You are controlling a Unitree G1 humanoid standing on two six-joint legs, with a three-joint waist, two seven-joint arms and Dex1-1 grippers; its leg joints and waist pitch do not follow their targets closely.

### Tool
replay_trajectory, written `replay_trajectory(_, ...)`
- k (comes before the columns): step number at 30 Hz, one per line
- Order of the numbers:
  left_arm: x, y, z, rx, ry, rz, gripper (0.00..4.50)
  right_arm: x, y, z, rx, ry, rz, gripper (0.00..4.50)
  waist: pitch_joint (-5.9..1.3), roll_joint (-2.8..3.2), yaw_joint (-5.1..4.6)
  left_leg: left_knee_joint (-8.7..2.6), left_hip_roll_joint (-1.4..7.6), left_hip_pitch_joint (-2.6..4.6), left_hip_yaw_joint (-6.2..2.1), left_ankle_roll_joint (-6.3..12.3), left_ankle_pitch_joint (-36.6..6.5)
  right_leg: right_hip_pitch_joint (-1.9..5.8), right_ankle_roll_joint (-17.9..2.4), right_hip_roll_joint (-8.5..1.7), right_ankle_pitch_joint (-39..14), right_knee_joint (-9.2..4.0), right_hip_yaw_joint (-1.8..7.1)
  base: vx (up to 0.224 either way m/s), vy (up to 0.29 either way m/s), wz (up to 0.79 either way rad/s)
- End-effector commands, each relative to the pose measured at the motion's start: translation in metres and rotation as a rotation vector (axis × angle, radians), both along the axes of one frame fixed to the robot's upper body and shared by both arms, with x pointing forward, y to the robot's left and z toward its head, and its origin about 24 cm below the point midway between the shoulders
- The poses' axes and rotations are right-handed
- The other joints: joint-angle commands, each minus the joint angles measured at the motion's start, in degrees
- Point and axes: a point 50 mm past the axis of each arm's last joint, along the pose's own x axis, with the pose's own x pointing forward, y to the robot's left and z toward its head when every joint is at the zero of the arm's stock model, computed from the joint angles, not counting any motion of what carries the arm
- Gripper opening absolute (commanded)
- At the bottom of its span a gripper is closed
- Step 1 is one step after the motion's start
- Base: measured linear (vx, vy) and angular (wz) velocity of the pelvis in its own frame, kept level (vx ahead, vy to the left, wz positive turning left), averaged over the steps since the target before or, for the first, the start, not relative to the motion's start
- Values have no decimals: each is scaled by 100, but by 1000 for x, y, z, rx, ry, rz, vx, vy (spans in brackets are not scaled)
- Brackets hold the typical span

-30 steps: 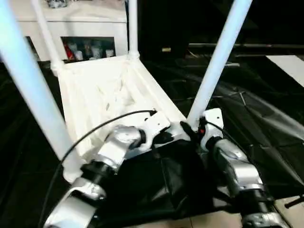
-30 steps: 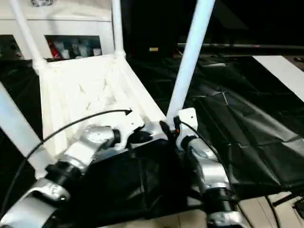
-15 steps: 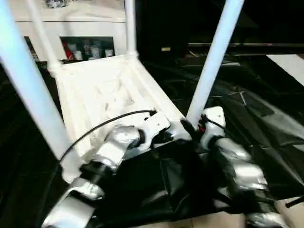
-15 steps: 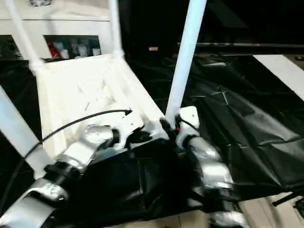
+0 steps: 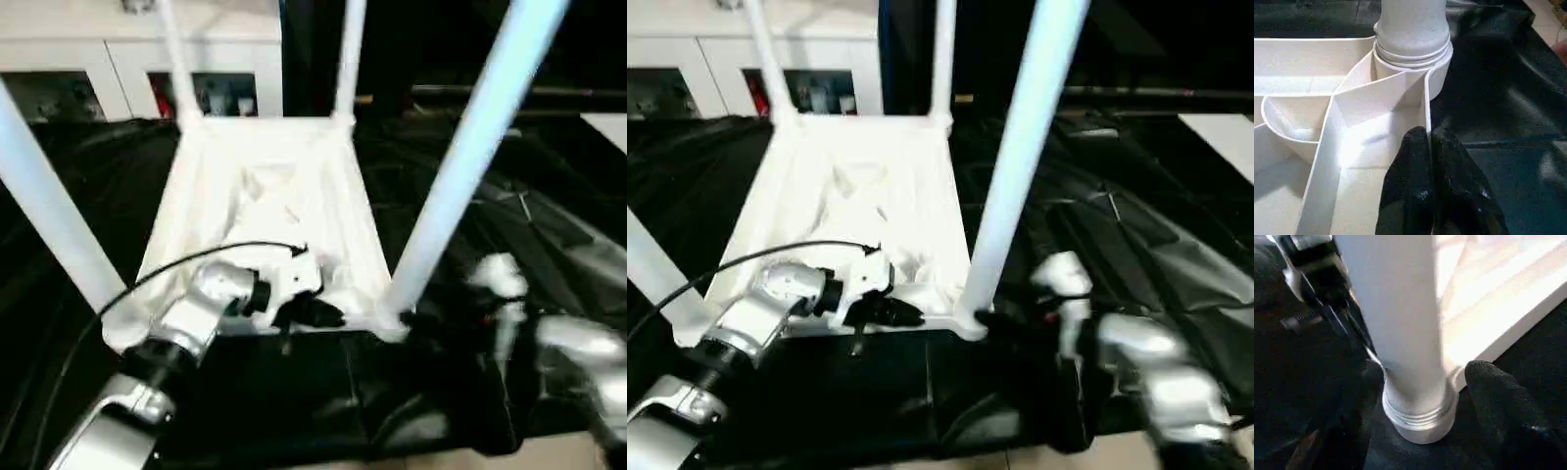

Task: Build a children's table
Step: Rotate leg to tighten

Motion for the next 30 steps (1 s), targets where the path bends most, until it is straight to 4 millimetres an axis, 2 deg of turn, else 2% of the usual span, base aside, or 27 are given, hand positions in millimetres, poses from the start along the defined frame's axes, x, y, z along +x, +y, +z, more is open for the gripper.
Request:
replay_trajectory(1, -5, -5, -2, -7, 14, -47, 0, -1, -3, 8, 23, -16, 2, 298, -299, -17, -10, -396, 293, 80, -110, 359, -1592, 215, -1372, -239, -1245, -362, 116, 0, 0, 0)
replay_trajectory(2, -5, -3, -2, -6, 12, -48, 0, -1, -6, 10, 25, -20, -11, 298, -299, -14, -18, -395, 288, 83, -108, 337, -1603, 206, -1376, -234, -1304, -363, 113, 0, 0, 0)
replay_trajectory(3, -5, -2, -1, -9, 11, -47, 0, 0, -10, 13, 25, -30, -37, 298, -297, 49, -12, -401, 288, 92, -116, 304, -1629, 201, -1377, -234, -1340, -364, 111, 0, 0, 0)
replay_trajectory(4, -4, 0, 1, -24, 2, -16, 0, 2, -18, 16, 28, -44, -82, 298, -296, 5, -33, -398, 285, 88, -108, 267, -1678, 208, -1365, -231, -1390, -379, 109, 0, 0, 0)
replay_trajectory(5, -4, 0, 1, -24, 2, -16, 0, 2, -18, 16, 28, -44, -82, 298, -300, -5, -26, -395, 285, 89, -111, 261, -1655, 215, -1360, -235, -1408, -372, 109, 0, 0, 0)
replay_trajectory(7, -4, 3, 9, -73, 23, -15, 45, 2, -25, 18, 18, -59, -129, 305, -304, -7, -18, -389, 281, 88, -106, 271, -1560, 215, -1372, -236, -1361, -363, 110, 0, 0, 0)
replay_trajectory(8, -5, 4, 14, -91, 18, -19, 45, 2, -28, 18, 8, -63, -152, 305, -309, 8, -12, -387, 287, 88, -108, 283, -1443, 218, -1404, -237, -1233, -344, 111, 0, 0, 0)
replay_trajectory(9, -5, 6, 18, -117, 22, -10, 45, 2, -31, 18, 0, -64, -174, 305, -312, -31, -20, -378, 279, 72, -100, 305, -1389, 227, -1418, -229, -1162, -331, 105, 0, 0, 0)
replay_trajectory(10, -6, 11, 28, -151, 16, -11, 67, 2, -36, 18, -6, -70, -234, 305, -318, -52, 0, -375, 289, 83, -97, 323, -1290, 232, -1483, -245, -1069, -312, 106, 0, 0, 0)
replay_trajectory(12, -6, 14, 35, -172, 4, -2, 84, 3, -38, 19, -7, -72, -271, 305, -308, -15, -6, -365, 282, 89, -86, 356, -1228, 213, -1548, -224, -979, -302, 99, 0, 0, 0)
replay_trajectory(13, -5, 16, 39, -187, 0, 11, 88, 3, -38, 19, -7, -73, -285, 305, -298, -48, -25, -366, 276, 75, -80, 370, -1247, 218, -1535, -211, -1006, -305, 97, 0, 0, 0)
replay_trajectory(14, -3, 18, 43, -201, -16, 36, 97, 4, -39, 18, -15, -71, -310, 305, -286, -65, -24, -362, 264, 84, -74, 366, -1338, 214, -1458, -216, -1274, -330, 97, 0, 0, 0)
replay_trajectory(16, 5, 30, 54, -203, -87, 172, 119, 11, -42, 11, -84, -61, -436, 305, -278, -53, -28, -372, 268, 85, -84, 276, -1364, 195, -1361, -211, -1488, -338, 95, 0, 0, 0)
replay_trajectory(18, 9, 38, 53, -164, -135, 276, 126, 16, -42, 7, -94, -55, -536, 305, -274, -45, -48, -377, 258, 92, -90, 175, -1431, 182, -1235, -204, -1700, -353, 93, 0, 0, 0)
replay_trajectory(19, 9, 38, 53, -164, -135, 276, 133, 16, -42, 7, -94, -55, -536, 305, -275, -61, -64, -377, 242, 89, -96, 137, -1451, 185, -1148, -203, -1836, -363, 88, 0, 0, 0)
replay_trajectory(20, 16, 45, 52, -206, -205, 482, 161, 21, -39, 4, -93, -72, -646, 305, -275, -83, -79, -369, 248, 86, -88, 109, -1456, 170, -1083, -195, -1857, -368, 94, 0, 0, 0)
replay_trajectory(21, 16, 46, 52, -208, -207, 490, 161, 21, -39, 4, -93, -73, -649, 305, -281, -68, -83, -366, 251, 79, -92, 92, -1435, 173, -1075, -199, -1807, -353, 94, 0, 0, 0)
replay_trajectory(22, 17, 48, 52, -243, -225, 581, 168, 22, -37, 3, -80, -77, -699, 305, -289, -108, -73, -366, 243, 76, -97, 106, -1409, 187, -1024, -205, -1853, -371, 88, 0, 0, 0)
replay_trajectory(23, 17, 50, 54, -294, -272, 690, 167, 22, -32, 1, -54, -85, -753, 322, -295, -112, -81, -363, 255, 68, -93, 126, -1322, 176, -1057, -191, -1638, -347, 93, 0, 0, 0)
replay_trajectory(24, 17, 50, 54, -294, -272, 690, 172, 22, -32, 1, -54, -85, -753, 332, -295, -112, -81, -363, 255, 68, -93, 126, -1322, 176, -1057, -191, -1638, -347, 93, 0, 0, 0)
replay_trajectory(25, 8, 51, 52, -379, -305, 841, 185, 20, -19, -1, 14, -115, -807, 339, -315, -114, -93, -360, 294, 43, -95, 187, -1208, 191, -1132, -214, -1309, -307, 103, 0, 0, 0)
replay_trajectory(26, 1, 54, 50, -436, -330, 939, 208, 18, -9, -2, 46, -135, -821, 342, -311, -109, -100, -361, 281, 26, -96, 241, -1170, 192, -1130, -189, -1172, -317, 89, 0, 0, 0)
replay_trajectory(27, -4, 57, 48, -471, -343, 1004, 208, 16, -3, -3, 66, -146, -829, 342, -323, -93, -91, -356, 289, 35, -103, 264, -1150, 196, -1125, -195, -1075, -309, 88, 0, 0, 0)
replay_trajectory(28, -4, 57, 48, -471, -343, 1004, 211, 16, -3, -3, 66, -146, -829, 362, -333, -119, -109, -342, 281, 21, -97, 341, -1050, 203, -1126, -176, -887, -306, 86, 0, 0, 0)
replay_trajectory(29, -11, 60, 46, -496, -368, 1041, 215, 15, 4, -3, 80, -154, -840, 376, -360, -76, -111, -320, 267, 18, -103, 415, -884, 198, -1112, -150, -660, -279, 88, 0, 0, 0)
replay_trajectory(30, -12, 60, 45, -498, -371, 1045, 223, 15, 5, -3, 82, -156, -841, 382, -352, -91, -121, -317, 260, 0, -97, 440, -820, 202, -1098, -140, -558, -275, 85, 0, 0, 0)
